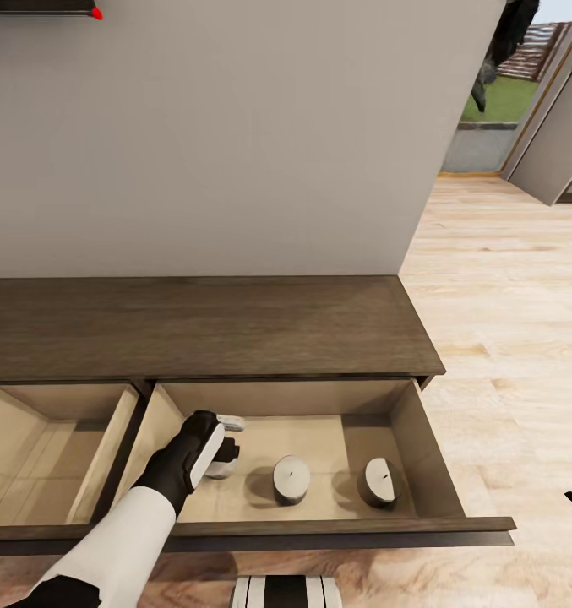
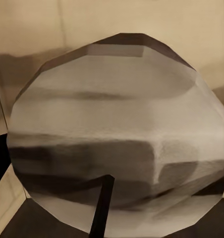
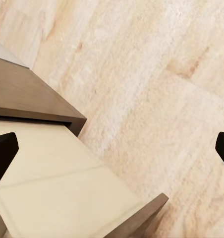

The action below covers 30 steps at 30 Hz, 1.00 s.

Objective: Place each of the two pumpkins and all three candles from the living room inside a cabinet in the living room (use any cabinet), then make sure every cabinet is closed, and position the cauldron so it is next to a table in the living room.

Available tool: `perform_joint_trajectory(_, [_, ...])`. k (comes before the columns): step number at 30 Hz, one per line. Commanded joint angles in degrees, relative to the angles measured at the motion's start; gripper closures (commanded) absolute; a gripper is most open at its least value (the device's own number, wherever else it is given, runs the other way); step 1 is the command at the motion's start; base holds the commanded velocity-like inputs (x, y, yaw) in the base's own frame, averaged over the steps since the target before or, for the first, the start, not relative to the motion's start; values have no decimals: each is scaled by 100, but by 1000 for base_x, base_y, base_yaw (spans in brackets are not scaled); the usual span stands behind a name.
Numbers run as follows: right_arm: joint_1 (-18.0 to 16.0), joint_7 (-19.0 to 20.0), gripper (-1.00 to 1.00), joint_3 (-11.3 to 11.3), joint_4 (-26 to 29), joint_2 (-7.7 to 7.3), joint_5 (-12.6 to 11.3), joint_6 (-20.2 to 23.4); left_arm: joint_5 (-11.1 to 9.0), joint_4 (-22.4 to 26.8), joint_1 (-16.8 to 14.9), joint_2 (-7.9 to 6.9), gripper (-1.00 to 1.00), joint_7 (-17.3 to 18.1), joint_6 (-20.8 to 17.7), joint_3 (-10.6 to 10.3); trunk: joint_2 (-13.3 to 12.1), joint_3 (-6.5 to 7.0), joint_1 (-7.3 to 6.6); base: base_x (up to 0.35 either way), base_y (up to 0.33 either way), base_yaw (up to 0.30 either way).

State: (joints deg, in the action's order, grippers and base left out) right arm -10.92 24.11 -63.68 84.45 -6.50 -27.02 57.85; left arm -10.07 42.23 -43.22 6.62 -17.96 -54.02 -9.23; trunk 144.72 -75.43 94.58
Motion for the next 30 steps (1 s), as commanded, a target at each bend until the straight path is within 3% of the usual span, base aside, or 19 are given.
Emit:
perform_joint_trajectory(1, [-6, 59, -100, -13, 1, 0, 49, 29, -41, 15, -2, -3, -100, -37, -29, -17, 2, -4, -1, 0, 0, 0])
perform_joint_trajectory(11, [-6, 56, -100, -13, 1, 0, 51, 30, -44, 50, -2, -3, -100, -34, -116, -17, 2, -4, -1, 0, 0, 0])
perform_joint_trajectory(18, [-6, 59, -100, -20, 1, -13, 49, 33, -40, 524, 47, -5, -100, -58, -574, -17, 2, -4, -1, 0, 0, 0])
perform_joint_trajectory(30, [-6, 59, -100, -17, 1, -18, 48, 34, -56, 766, 59, -11, -100, -59, -598, -18, 2, -4, -1, 0, 0, 0])
